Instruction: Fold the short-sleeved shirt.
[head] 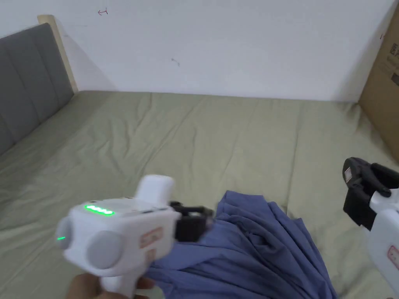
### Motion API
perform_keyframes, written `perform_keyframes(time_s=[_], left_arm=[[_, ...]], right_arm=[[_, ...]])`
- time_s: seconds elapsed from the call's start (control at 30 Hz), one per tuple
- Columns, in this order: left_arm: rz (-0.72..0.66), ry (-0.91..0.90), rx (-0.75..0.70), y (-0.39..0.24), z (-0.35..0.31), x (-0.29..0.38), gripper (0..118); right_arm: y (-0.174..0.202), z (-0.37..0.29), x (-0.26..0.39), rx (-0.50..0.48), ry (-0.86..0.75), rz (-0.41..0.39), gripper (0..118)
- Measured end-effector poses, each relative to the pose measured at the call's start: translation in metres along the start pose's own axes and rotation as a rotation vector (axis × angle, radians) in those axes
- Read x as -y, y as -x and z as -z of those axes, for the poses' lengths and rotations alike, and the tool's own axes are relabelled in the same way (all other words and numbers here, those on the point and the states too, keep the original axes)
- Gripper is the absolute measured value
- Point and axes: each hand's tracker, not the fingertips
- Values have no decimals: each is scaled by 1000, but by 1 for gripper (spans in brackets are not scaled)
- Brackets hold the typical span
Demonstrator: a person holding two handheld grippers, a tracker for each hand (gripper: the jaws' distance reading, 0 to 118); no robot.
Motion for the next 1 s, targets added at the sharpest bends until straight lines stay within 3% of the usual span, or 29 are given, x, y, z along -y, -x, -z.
perform_keyframes(time_s=[0.1,0.13,0.17,0.2,0.23,0.3,0.4,0.57,0.63,0.67,0.7,0.73,0.77,0.87,1.0], left_arm=[[43,-158,-244,31,-51,14,70],[23,-166,-256,40,-63,20,64],[14,-180,-263,47,-73,25,42],[5,-212,-290,48,-79,32,0],[26,-234,-359,47,-86,41,0],[-10,-294,-305,53,-101,48,0],[-36,-336,-343,52,-112,56,0],[-25,-309,-297,55,-110,49,0],[-68,-250,-197,65,-97,32,0],[-77,-215,-172,69,-86,24,1],[-101,-162,-162,74,-69,15,24],[-122,-110,-129,80,-51,4,64],[-158,-74,-104,89,-32,-3,95],[-214,132,-24,107,48,-13,97],[-318,384,-30,130,155,9,97]], right_arm=[[7,-4,15,5,19,-7,0],[3,-4,24,7,24,-5,0],[3,-7,28,7,26,-3,0],[5,-10,31,11,25,1,0],[7,-13,33,14,29,7,0],[8,-16,36,14,40,11,0],[20,-26,36,22,36,23,0],[16,-24,36,18,51,15,0],[16,-22,34,18,55,7,0],[14,-21,37,16,55,8,0],[13,-20,36,13,53,14,0],[13,-18,36,8,53,21,0],[13,-16,35,6,54,22,0],[12,-11,38,-3,57,30,0],[10,-1,45,-17,75,50,0]])
